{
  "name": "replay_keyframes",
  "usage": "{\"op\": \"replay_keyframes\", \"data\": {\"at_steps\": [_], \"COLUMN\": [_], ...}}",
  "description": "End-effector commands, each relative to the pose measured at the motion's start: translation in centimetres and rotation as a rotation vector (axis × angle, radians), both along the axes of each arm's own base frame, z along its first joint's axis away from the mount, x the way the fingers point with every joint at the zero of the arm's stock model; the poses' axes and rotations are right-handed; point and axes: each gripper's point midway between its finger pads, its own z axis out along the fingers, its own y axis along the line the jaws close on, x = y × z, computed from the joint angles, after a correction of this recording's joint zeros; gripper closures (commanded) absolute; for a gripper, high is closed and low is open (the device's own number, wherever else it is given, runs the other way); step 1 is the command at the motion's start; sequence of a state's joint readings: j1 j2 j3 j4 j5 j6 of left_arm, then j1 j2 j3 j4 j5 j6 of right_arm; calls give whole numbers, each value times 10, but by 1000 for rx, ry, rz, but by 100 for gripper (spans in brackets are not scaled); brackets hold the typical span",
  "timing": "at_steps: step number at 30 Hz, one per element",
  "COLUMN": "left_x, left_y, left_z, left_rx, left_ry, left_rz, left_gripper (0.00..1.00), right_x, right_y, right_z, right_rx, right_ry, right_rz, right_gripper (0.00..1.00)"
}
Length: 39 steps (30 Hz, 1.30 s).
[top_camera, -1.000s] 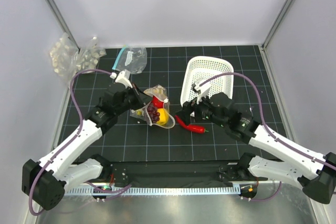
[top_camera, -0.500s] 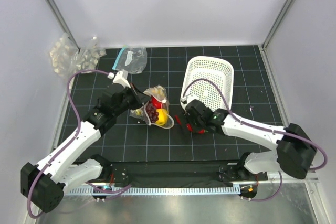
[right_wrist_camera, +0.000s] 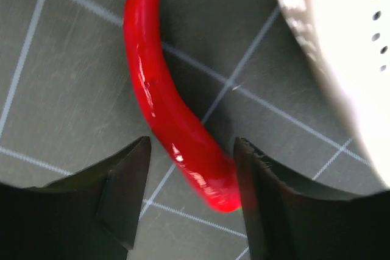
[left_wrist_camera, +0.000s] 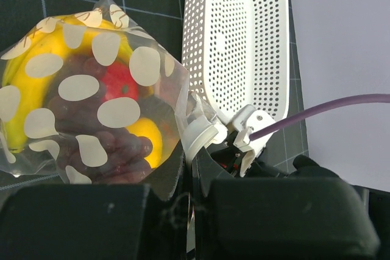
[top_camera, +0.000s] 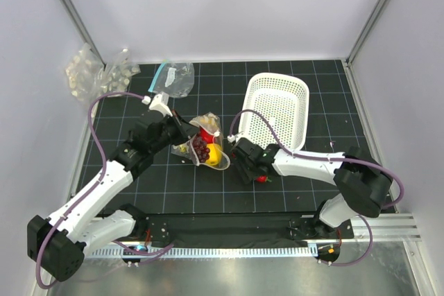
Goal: Place the food in the zip-top bag and seal the zipper
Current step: Pick up the fake vegetable at the center of the board.
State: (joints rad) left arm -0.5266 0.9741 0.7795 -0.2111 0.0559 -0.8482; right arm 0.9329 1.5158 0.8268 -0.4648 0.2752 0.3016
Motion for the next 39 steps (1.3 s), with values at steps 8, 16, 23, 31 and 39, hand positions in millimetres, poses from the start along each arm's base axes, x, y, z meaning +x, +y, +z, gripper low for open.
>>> {"op": "replay_keyframes", "data": {"at_steps": [8, 16, 23, 31, 39], "left_x": [3, 2, 3, 2, 1], "left_y": [1, 2, 1, -2, -2], "left_z": [31, 32, 31, 30, 31], "left_rx": [-38, -38, -37, -41, -38], "left_ry": [-93, -97, -92, -87, -96], "left_rz": [-4, 3, -1, -20, -24], "left_gripper": [95, 95, 95, 95, 95], "right_x": [-18, -18, -24, -69, -76], "right_y": [19, 16, 47, 74, 104], "right_z": [10, -5, 55, 121, 151], "right_rx": [78, -11, 281, 638, 712], "right_ry": [43, 54, -18, 0, 82], "right_rz": [48, 14, 99, 324, 411], "right_gripper": [41, 65, 87, 92, 92]}}
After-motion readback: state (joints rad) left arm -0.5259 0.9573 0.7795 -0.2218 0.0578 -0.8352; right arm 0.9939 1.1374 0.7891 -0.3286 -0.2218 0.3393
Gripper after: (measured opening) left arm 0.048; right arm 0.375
